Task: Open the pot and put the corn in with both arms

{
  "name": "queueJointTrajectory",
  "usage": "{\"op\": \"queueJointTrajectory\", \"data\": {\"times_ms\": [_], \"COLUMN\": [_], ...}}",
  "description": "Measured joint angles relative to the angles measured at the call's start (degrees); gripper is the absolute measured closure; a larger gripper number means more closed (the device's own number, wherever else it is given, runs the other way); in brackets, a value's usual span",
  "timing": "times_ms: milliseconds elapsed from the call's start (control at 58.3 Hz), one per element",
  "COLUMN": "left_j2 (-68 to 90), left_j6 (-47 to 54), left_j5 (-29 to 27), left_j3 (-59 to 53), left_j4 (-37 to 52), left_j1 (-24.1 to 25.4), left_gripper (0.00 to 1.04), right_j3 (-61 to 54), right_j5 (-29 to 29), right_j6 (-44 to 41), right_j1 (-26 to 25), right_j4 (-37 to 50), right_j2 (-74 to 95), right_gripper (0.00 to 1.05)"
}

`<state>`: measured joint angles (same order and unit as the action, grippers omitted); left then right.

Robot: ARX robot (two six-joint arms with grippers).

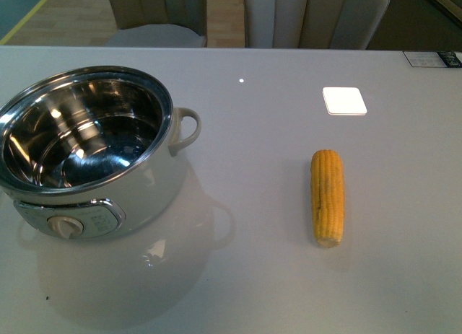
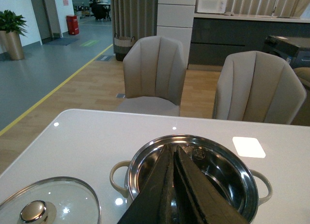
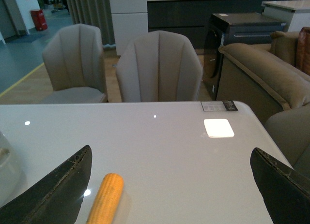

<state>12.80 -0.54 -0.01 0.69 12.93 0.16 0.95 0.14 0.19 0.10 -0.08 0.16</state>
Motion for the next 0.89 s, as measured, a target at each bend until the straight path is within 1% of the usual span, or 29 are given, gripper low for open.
{"op": "queueJointTrajectory", "data": {"times_ms": [223, 257, 309, 618, 669, 704, 721, 824, 841, 892], "left_j2": [-3.6, -6.7, -10.3, -12.4, -12.4, -12.4, -12.4, -12.4, -12.4, -12.4], "left_j6": [0.0, 0.0, 0.0, 0.0, 0.0, 0.0, 0.0, 0.0, 0.0, 0.0], "left_j5": [0.0, 0.0, 0.0, 0.0, 0.0, 0.0, 0.0, 0.0, 0.0, 0.0], "left_j3": [0.0, 0.0, 0.0, 0.0, 0.0, 0.0, 0.0, 0.0, 0.0, 0.0], "left_j4": [-3.7, -8.3, -12.0, -12.9, -12.9, -12.9, -12.9, -12.9, -12.9, -12.9], "left_j1": [0.0, 0.0, 0.0, 0.0, 0.0, 0.0, 0.0, 0.0, 0.0, 0.0], "left_gripper": [1.02, 1.02, 1.02, 1.01, 0.93, 0.86, 0.84, 0.65, 0.63, 0.50], "right_j3": [0.0, 0.0, 0.0, 0.0, 0.0, 0.0, 0.0, 0.0, 0.0, 0.0], "right_j5": [0.0, 0.0, 0.0, 0.0, 0.0, 0.0, 0.0, 0.0, 0.0, 0.0], "right_j6": [0.0, 0.0, 0.0, 0.0, 0.0, 0.0, 0.0, 0.0, 0.0, 0.0], "right_j1": [0.0, 0.0, 0.0, 0.0, 0.0, 0.0, 0.0, 0.0, 0.0, 0.0], "right_j4": [0.0, 0.0, 0.0, 0.0, 0.0, 0.0, 0.0, 0.0, 0.0, 0.0], "right_j2": [0.0, 0.0, 0.0, 0.0, 0.0, 0.0, 0.0, 0.0, 0.0, 0.0], "right_gripper": [0.09, 0.09, 0.09, 0.09, 0.09, 0.09, 0.09, 0.09, 0.09, 0.09]}}
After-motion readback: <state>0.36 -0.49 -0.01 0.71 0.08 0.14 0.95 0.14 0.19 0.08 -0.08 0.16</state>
